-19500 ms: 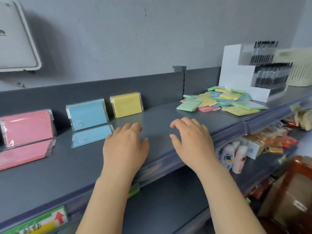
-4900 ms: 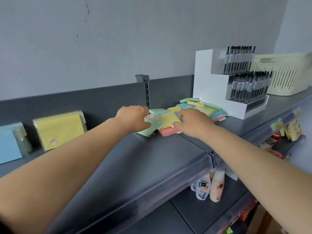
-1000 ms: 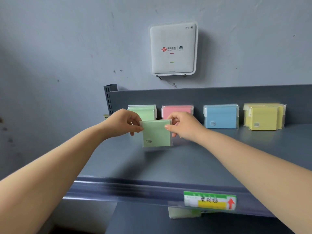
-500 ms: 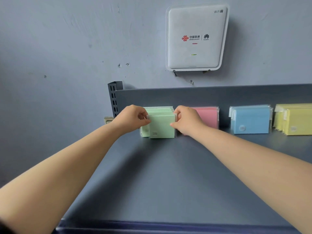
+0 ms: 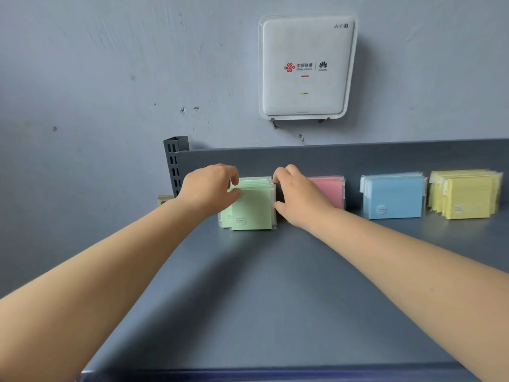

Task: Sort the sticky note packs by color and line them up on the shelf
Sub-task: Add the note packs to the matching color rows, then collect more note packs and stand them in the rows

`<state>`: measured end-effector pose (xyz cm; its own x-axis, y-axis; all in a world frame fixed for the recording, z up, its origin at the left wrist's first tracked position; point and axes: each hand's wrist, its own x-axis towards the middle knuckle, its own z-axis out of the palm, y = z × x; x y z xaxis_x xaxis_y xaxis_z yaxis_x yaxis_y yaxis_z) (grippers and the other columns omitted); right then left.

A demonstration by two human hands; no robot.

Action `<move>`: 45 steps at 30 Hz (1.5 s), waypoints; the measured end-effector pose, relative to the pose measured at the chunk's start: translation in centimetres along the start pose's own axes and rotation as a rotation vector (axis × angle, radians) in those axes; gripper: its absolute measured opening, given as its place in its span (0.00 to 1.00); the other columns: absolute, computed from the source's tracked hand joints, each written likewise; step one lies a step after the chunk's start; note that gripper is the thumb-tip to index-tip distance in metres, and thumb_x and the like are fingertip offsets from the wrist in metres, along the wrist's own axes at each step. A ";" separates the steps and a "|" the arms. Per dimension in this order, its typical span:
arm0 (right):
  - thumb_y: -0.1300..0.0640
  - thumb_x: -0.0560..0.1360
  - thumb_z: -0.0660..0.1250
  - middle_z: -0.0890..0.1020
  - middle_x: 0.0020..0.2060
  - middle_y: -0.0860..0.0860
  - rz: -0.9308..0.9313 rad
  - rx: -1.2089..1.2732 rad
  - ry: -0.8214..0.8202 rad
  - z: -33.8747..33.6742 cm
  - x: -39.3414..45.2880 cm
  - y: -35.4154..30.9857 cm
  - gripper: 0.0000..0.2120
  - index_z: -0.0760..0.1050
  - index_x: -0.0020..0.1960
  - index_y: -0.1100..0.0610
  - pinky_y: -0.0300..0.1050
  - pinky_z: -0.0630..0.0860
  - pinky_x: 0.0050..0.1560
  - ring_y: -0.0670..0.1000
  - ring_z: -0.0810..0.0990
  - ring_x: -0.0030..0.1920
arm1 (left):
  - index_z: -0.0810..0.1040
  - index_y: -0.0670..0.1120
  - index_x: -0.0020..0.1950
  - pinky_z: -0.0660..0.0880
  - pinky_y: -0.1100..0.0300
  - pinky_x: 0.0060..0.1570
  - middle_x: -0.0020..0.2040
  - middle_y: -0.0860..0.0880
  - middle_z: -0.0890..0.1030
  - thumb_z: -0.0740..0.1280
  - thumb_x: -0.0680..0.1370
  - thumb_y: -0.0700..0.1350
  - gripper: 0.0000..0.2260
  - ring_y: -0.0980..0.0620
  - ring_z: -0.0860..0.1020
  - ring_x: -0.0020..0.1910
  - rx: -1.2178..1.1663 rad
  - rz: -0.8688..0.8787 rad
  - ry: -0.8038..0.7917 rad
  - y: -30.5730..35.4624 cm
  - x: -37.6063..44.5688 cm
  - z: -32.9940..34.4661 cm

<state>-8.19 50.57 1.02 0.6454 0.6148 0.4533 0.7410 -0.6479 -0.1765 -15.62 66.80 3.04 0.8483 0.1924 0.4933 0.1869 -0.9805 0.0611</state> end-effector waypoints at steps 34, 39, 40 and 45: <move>0.53 0.78 0.58 0.76 0.55 0.52 0.343 -0.703 -0.048 -23.7 -34.0 31.1 0.10 0.71 0.56 0.56 0.46 0.62 0.42 0.54 0.72 0.56 | 0.71 0.49 0.64 0.66 0.58 0.52 0.60 0.51 0.76 0.60 0.77 0.51 0.16 0.48 0.73 0.60 -0.017 0.671 -0.042 52.4 -5.2 3.6; 0.50 0.77 0.59 0.77 0.55 0.52 0.435 -0.647 -0.023 -24.9 -35.9 35.3 0.14 0.70 0.60 0.54 0.49 0.67 0.48 0.55 0.73 0.55 | 0.72 0.50 0.64 0.67 0.58 0.54 0.61 0.52 0.76 0.60 0.77 0.53 0.16 0.50 0.73 0.61 -0.063 0.737 -0.056 57.2 -3.6 4.8; 0.49 0.77 0.59 0.77 0.55 0.52 0.453 -0.648 -0.020 -25.1 -36.2 36.4 0.15 0.70 0.60 0.54 0.49 0.69 0.48 0.55 0.74 0.55 | 0.72 0.50 0.63 0.67 0.58 0.53 0.60 0.53 0.76 0.61 0.77 0.53 0.16 0.50 0.73 0.60 -0.072 0.746 -0.057 58.2 -3.1 5.1; 0.47 0.77 0.58 0.77 0.57 0.53 0.533 -0.618 -0.015 -26.1 -36.7 41.7 0.17 0.71 0.61 0.55 0.46 0.66 0.44 0.55 0.74 0.57 | 0.72 0.50 0.62 0.64 0.60 0.47 0.59 0.52 0.77 0.61 0.77 0.52 0.15 0.49 0.74 0.58 -0.088 0.784 -0.072 62.4 0.5 6.8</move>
<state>-5.80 -10.79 -0.16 0.8880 0.1573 0.4321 0.1009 -0.9834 0.1505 -0.13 6.00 1.18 0.7470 -0.5562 0.3641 -0.5156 -0.8305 -0.2108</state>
